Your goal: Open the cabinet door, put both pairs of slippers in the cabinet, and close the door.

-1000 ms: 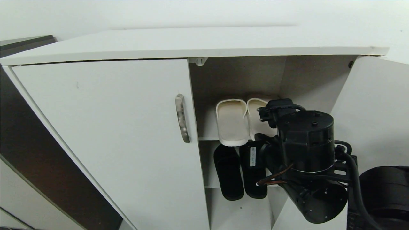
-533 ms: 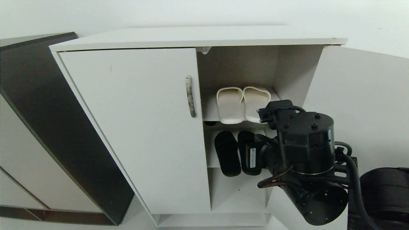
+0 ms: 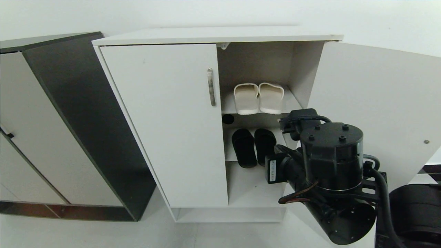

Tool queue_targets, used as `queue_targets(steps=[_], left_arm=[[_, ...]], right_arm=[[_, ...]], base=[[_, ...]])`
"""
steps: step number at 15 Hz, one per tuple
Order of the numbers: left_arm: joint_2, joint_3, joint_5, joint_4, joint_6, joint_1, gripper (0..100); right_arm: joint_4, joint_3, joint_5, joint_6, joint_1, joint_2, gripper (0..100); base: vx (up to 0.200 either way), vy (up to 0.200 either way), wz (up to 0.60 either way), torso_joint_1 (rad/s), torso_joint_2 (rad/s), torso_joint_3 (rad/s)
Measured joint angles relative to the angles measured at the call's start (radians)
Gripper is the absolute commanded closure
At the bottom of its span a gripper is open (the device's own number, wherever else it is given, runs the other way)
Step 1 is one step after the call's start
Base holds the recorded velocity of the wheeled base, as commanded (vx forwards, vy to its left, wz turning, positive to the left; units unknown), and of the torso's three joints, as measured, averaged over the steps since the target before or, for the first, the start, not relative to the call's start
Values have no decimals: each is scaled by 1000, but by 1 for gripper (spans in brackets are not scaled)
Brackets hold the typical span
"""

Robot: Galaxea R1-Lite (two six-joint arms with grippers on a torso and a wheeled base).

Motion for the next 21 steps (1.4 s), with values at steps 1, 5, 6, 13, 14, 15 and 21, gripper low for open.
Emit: queue_targets(steps=[1,5,6,13,14,15,21], left_arm=[[0,0,0,0,0,0,100],[0,0,0,0,1,0,100],[0,0,0,0,1,0,100],[0,0,0,0,0,0,100],[0,0,0,0,0,0,100],[0,0,0,0,0,0,100],[0,0,0,0,0,0,100]], right_arm=[[0,1,0,0,0,0,100],[0,28,0,-2,-9,0,100],[1,32,0,-4,-12,0,100],[0,46,0,-12,-13,1,100],[0,47,0,-12,-14,1,100],[0,50,2,-12,-13,2,100],[0,51,5,-12,-14,9,100]], base=[[-200,0,0,7,2,2],[-150,0,0,-1,3,2],[0,0,0,0,0,0],[0,0,0,0,0,0],[0,0,0,0,0,0],[0,0,0,0,0,0],[0,0,0,0,-68,-68]])
